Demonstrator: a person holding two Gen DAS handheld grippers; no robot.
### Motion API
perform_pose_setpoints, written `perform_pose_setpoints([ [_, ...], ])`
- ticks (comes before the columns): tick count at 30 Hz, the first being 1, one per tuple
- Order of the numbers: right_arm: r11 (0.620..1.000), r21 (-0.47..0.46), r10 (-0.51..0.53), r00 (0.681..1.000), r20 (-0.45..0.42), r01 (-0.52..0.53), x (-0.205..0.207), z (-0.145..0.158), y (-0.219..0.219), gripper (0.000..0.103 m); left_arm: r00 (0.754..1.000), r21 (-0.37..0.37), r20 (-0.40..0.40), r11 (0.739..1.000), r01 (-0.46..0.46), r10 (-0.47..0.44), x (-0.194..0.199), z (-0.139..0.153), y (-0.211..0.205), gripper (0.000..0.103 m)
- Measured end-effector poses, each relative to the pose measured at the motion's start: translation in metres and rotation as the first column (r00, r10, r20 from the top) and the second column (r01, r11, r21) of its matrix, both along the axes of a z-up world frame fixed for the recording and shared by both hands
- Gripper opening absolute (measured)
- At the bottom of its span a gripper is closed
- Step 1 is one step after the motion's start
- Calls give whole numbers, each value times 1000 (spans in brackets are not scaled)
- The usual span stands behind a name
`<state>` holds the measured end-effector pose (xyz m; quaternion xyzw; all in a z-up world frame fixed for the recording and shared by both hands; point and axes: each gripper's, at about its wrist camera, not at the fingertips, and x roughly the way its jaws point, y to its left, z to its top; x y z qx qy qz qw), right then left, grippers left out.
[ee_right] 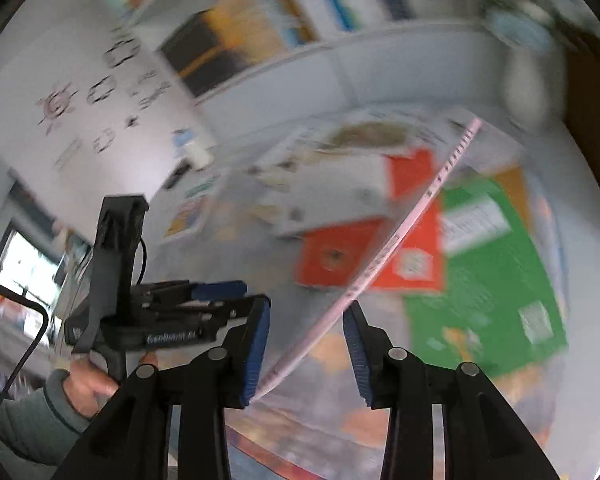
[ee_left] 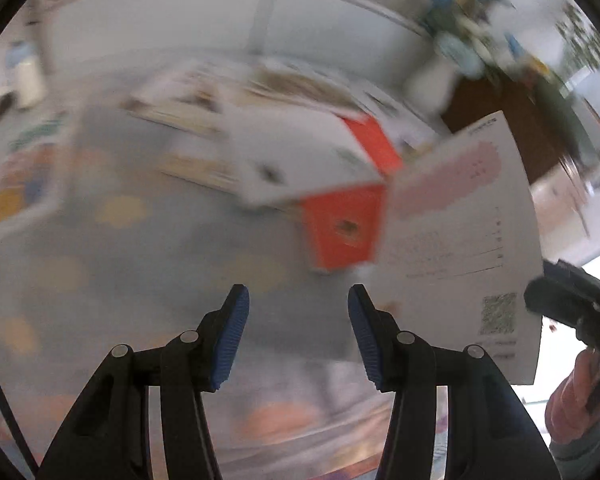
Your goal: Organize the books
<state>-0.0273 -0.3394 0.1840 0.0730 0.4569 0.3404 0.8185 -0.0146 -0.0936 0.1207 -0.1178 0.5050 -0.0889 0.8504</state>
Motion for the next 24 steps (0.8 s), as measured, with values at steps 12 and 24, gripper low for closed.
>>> perform_pose_setpoints([
  [12,991,129,-17,979,-202,44,21,-43,77,55,998,78,-58,996,39,-34,9,-14,70,50],
  [24,986,96,-117,971,-207,139,-1,-44,121,71,987,12,-89,991,133,-131,53,-29,106,50],
])
